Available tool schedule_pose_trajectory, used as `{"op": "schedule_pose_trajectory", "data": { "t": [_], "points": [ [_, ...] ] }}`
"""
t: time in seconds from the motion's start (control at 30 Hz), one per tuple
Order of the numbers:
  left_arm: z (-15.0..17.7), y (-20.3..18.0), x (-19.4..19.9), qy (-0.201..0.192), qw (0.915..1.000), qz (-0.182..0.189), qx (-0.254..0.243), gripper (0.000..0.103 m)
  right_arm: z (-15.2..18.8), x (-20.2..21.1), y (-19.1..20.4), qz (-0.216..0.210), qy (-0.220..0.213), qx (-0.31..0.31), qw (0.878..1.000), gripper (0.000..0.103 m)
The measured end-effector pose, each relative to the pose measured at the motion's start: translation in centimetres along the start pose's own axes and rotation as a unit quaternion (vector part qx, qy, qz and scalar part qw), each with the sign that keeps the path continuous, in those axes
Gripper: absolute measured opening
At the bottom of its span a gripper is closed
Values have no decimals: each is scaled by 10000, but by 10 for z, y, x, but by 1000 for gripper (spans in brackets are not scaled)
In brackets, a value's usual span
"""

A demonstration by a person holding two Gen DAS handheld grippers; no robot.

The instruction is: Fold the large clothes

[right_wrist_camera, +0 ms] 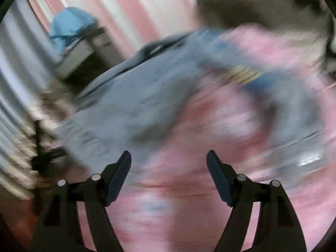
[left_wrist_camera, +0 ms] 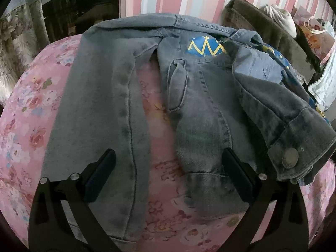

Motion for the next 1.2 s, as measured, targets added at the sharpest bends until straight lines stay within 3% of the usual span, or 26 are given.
{"op": "schedule_pose_trajectory", "data": {
  "t": [0.07, 0.27, 0.3, 0.33, 0.37, 0.4, 0.43, 0.53, 0.63, 0.87, 1.07, 1.2],
  "points": [
    [1, 0, -1, 37, 10000, 44, 47, 100, 4, -28, 10, -368, 223, -331, 9985, 75],
    [1, -2, -7, 209, 9994, 164, 230, 98, 0, -66, 33, -470, 379, -383, 9974, 69],
    [1, -4, -6, 195, 9994, 208, 208, 91, -2, -72, 37, -506, 412, -350, 9973, 48],
    [1, -6, -4, 185, 9994, 247, 153, 78, 2, -71, 42, -608, 443, -352, 9965, 34],
    [2, -10, -2, 157, 9996, 208, 55, 70, 2, -72, 45, -637, 433, -300, 9966, 27],
    [2, -13, 0, 151, 9996, 221, -47, 39, 6, -69, 49, -552, 385, -182, 9976, 19],
    [4, -18, 0, 253, 9987, 429, -97, 9, 5, -67, 51, -498, 342, -9, 9982, 19],
    [4, -23, 9, 169, 9992, 349, -136, 7, 2, -55, 50, -423, 264, 283, 9984, 16],
    [3, -25, 37, -164, 9983, 550, -83, 5, -6, -18, 44, -41, -160, 729, 9972, 16],
    [24, -28, 130, -832, 9938, 697, -254, 0, -22, 77, 23, 227, -817, 845, 9928, 15],
    [78, -14, 183, -882, 9934, 673, -305, 0, 9, 133, 33, 292, -832, 1254, 9882, 15],
    [125, 1, 190, -499, 9952, 828, -140, 0, 35, 158, 11, 938, -744, 1442, 9823, 11]
  ]
}}
Point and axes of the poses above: each gripper's, at about its wrist camera, not at the fingertips, and x roughly against the way its jaws point, y to its left, z to its underside, the point moved 6 cm from there along -x, roughly the way its jaws point, and after that the axes turned 2 degrees about x, right-handed, at the moved point
